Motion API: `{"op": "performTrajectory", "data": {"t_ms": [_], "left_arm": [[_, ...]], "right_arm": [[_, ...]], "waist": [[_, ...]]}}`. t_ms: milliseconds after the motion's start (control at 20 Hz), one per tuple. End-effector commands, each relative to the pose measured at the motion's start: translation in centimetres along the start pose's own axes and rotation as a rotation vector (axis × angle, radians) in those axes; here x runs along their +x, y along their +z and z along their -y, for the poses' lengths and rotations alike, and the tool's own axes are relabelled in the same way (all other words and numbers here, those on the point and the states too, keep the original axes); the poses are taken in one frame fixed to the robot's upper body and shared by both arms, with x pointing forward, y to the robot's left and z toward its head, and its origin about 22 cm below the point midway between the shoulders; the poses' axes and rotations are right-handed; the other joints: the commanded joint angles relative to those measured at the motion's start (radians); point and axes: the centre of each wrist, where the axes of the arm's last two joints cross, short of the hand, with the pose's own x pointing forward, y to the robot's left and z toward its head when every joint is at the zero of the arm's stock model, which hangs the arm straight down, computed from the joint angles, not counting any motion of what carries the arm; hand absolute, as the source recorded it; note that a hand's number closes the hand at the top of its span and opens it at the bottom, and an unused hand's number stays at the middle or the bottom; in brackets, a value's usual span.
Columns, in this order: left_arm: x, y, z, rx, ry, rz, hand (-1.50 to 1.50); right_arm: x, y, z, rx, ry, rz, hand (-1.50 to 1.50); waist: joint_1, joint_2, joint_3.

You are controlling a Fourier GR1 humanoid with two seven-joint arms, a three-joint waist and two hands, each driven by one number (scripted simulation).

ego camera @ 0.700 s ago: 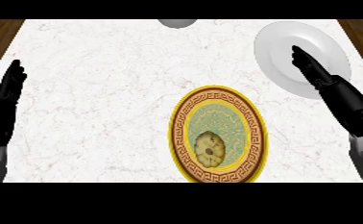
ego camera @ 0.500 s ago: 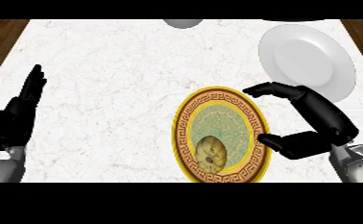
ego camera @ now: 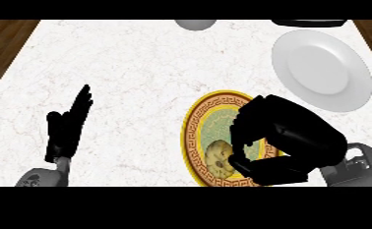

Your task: Pick the squash from the plate and place it in the plate

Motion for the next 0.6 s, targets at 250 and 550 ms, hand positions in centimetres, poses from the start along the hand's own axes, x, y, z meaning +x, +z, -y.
{"op": "performTrajectory", "data": {"t_ms": [250, 550], "left_arm": [[0.4, 0.9, 2.5, -0.021, 0.035, -0.049, 0.0], [0.5, 0.7, 2.3, 0.014, 0.047, -0.053, 0.0]], "right_arm": [[-5.6, 1.7, -5.4, 0.258, -0.298, 0.182, -1.5], [-3.2, 0.1, -2.6, 0.352, 0.188, 0.185, -1.5]], "waist": [[-0.009, 0.011, 0.002], [-0.028, 0.002, 0.001]]}}
